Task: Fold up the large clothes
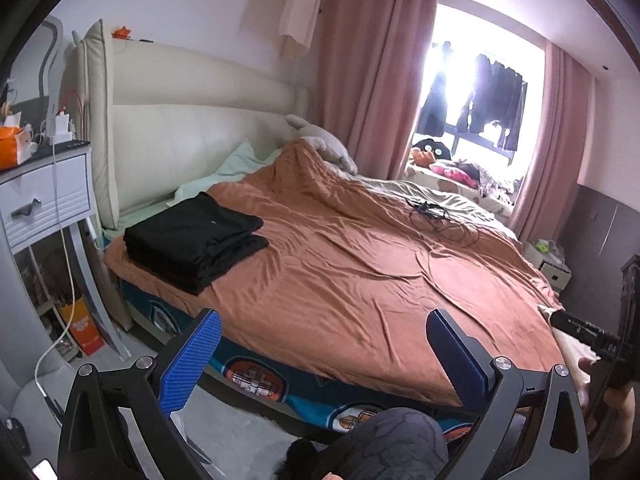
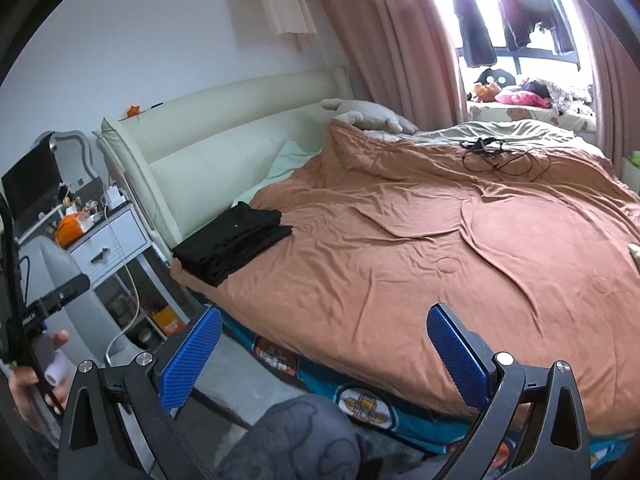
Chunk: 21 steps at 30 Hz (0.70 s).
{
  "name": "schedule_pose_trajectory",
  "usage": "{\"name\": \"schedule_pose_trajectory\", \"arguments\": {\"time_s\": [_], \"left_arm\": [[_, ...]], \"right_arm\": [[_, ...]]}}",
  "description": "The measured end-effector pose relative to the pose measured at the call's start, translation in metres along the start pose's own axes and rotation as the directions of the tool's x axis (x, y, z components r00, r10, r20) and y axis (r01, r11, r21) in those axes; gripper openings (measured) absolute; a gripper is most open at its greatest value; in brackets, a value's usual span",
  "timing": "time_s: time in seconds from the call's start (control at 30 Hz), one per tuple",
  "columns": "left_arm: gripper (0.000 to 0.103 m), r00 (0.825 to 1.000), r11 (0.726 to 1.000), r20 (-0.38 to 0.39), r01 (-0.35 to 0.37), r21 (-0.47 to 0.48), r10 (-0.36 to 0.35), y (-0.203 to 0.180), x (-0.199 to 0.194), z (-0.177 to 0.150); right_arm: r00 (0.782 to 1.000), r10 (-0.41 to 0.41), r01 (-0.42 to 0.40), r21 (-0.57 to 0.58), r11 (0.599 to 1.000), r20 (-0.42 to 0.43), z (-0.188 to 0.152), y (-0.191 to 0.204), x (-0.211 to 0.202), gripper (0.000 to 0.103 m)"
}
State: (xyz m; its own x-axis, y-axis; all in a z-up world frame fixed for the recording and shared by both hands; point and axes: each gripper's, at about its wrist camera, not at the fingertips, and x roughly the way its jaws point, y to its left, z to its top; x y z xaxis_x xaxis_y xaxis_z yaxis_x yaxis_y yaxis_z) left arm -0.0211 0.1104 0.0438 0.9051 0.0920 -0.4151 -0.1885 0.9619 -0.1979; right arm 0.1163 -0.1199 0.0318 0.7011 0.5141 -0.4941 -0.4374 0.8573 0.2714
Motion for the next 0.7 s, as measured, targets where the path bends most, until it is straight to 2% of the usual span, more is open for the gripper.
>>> {"name": "schedule_pose_trajectory", "arguments": {"time_s": [0.2, 0.4, 0.7], "left_arm": [[0.103, 1.0, 1.0, 0.027, 0.012, 0.011, -0.012, -0.012, -0.012, -0.012], [0.103, 0.999, 0.999, 0.052, 0.011, 0.032, -0.012, -0.02, -0.023, -0.025], [0.103, 0.999, 0.998, 0.053, 0.003, 0.057, -0.006, -0.022, -0.022, -0.034]], "right_arm": [[0.999, -0.012, 0.011, 0.019, 1.0, 0.053, -0.017, -0.001, -0.024, 0.103], [0.997, -0.046, 0.046, -0.003, 0.999, 0.055, -0.021, 0.003, -0.038, 0.103], [0.998, -0.041, 0.043, -0.035, 0.998, 0.048, -0.029, 0.015, -0.036, 0.103]]}}
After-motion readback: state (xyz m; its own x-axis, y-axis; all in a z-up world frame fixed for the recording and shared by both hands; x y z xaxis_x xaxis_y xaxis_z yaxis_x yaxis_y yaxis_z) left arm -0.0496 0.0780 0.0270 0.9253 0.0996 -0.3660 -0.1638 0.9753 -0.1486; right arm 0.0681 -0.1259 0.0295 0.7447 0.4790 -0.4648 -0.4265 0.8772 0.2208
